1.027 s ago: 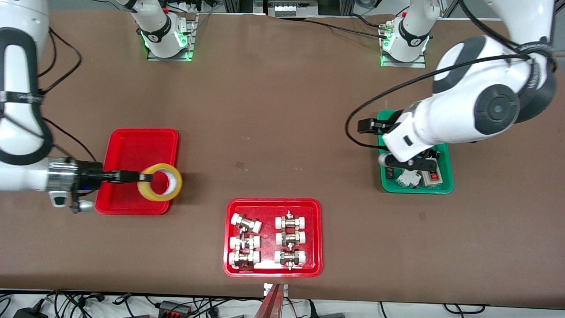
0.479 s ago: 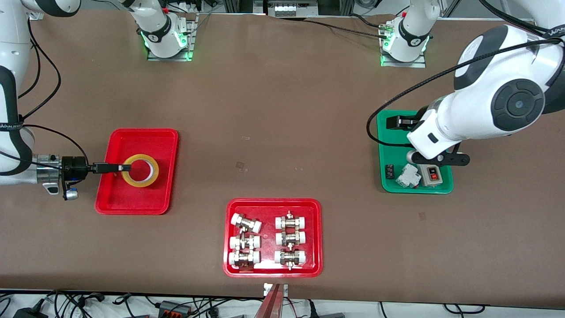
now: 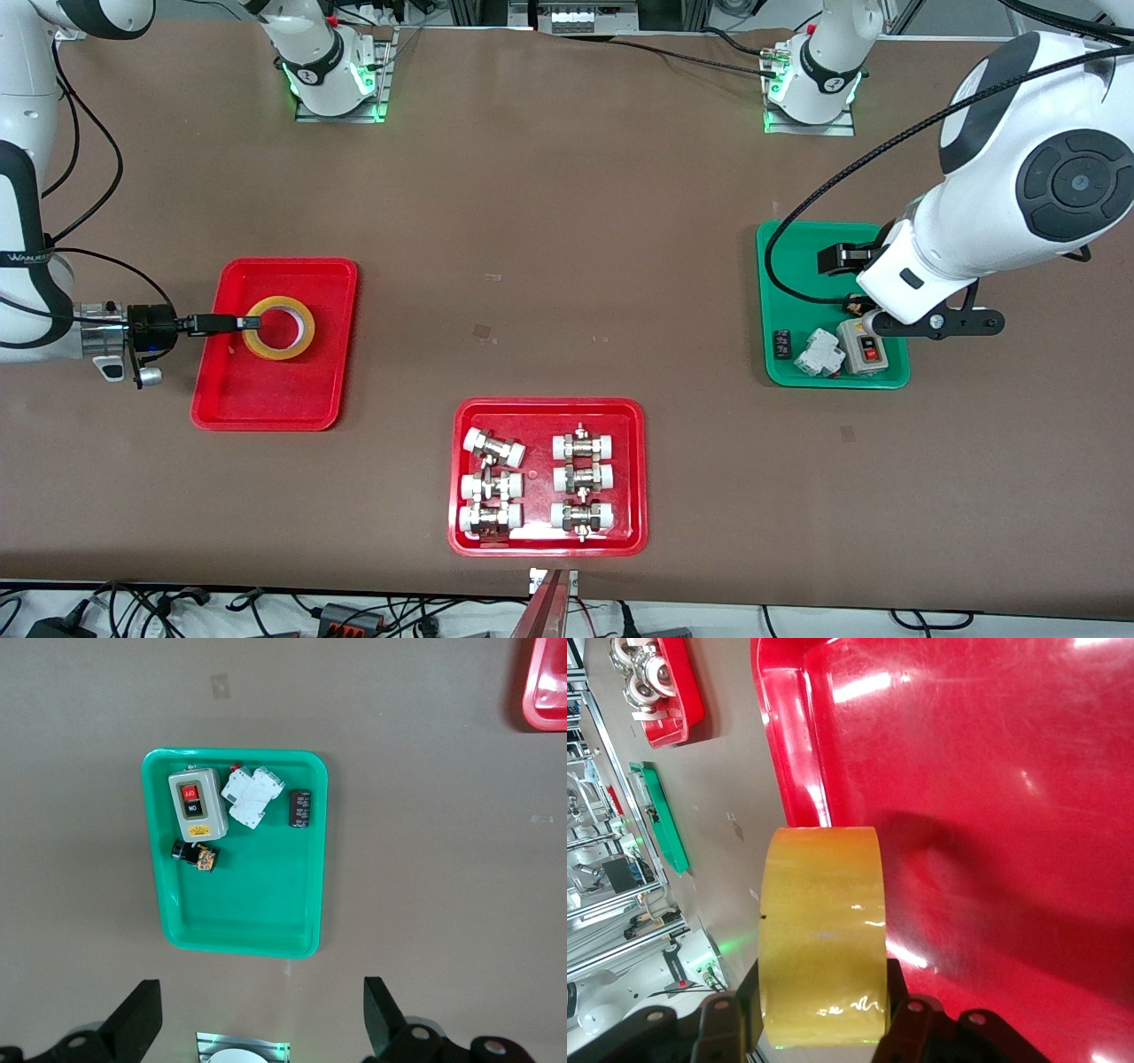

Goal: Left arm passes tape to right arm into tray
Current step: 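Lower the tape into the empty red tray with the right gripper, then open the right gripper and release the tape in the red tray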

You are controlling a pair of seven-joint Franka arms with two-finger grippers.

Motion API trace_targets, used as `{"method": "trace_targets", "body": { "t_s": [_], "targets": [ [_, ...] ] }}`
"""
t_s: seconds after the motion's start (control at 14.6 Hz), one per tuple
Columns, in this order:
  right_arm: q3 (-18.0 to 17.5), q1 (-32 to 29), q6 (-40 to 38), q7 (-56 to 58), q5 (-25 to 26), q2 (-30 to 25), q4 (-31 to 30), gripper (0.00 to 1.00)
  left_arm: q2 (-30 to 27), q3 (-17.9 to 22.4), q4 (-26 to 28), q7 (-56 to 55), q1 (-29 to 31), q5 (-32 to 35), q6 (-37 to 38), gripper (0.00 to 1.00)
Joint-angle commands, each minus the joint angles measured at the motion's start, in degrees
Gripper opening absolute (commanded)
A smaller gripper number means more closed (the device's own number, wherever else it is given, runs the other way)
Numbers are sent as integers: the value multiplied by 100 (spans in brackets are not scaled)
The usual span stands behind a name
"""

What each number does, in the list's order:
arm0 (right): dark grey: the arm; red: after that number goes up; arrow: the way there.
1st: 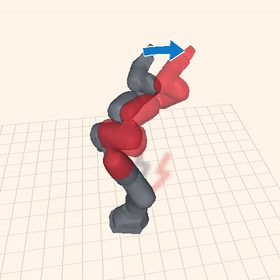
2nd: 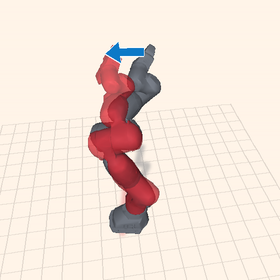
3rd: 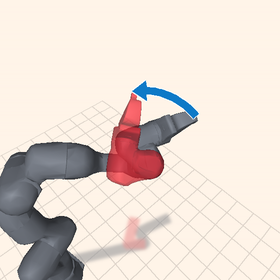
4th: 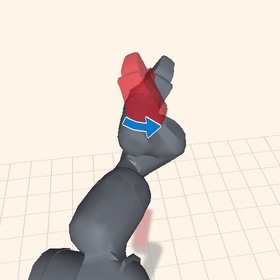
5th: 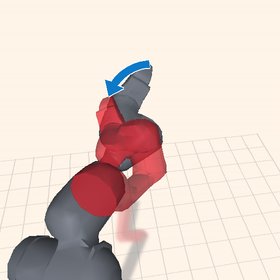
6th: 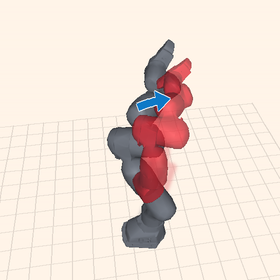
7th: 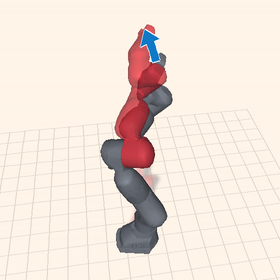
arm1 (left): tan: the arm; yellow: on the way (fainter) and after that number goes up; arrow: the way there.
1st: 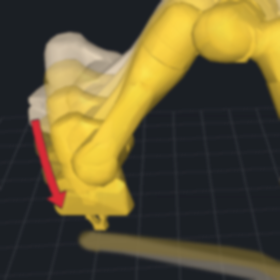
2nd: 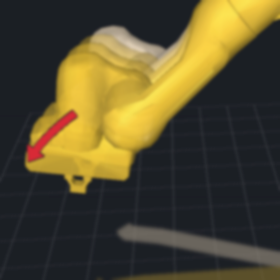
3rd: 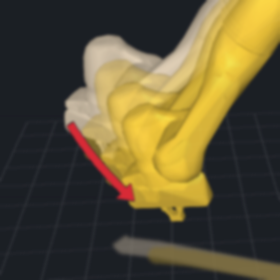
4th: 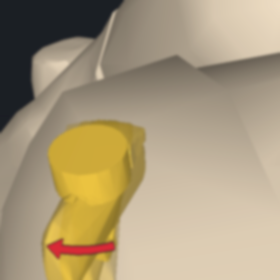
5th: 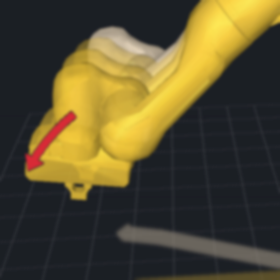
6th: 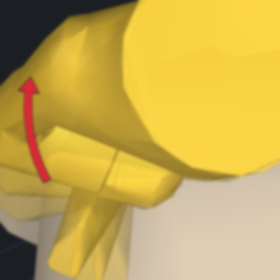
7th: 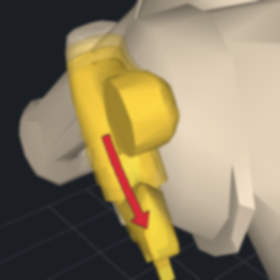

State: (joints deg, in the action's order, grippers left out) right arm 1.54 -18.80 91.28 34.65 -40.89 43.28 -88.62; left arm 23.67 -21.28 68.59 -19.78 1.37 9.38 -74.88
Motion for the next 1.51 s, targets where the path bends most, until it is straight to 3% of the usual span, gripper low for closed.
{"method": "trace_targets", "body": {
  "t_s": [0.0,0.27,0.41,0.55,0.82,1.03,1.23,1.44],
  "targets": [
    [-101,69,135,94,37,-30,-42,100,-151,-61,-47,18,39,125,114,100],
    [-101,140,311,112,55,22,-24,100,-389,-43,241,18,91,-50,-122,100],
    [-101,218,399,138,125,14,-15,100,-774,-61,933,27,441,-277,-718,100],
    [-101,368,679,138,527,-4,-6,100,-1162,-61,1498,218,749,-516,-1116,100],
    [-93,886,1163,95,1564,-162,-6,100,-1233,430,1508,2202,874,-516,-1108,100],
    [-93,1168,1366,41,2539,-460,2,100,-1278,606,1535,2268,725,-385,-1126,100],
    [-93,1335,1515,41,3410,-724,38,100,-1216,1334,1343,2250,146,-385,-1143,100],
    [-84,1353,1463,-185,3535,-1022,55,100,-1189,1355,1027,2242,-5,-393,-1091,100]
  ]
}}
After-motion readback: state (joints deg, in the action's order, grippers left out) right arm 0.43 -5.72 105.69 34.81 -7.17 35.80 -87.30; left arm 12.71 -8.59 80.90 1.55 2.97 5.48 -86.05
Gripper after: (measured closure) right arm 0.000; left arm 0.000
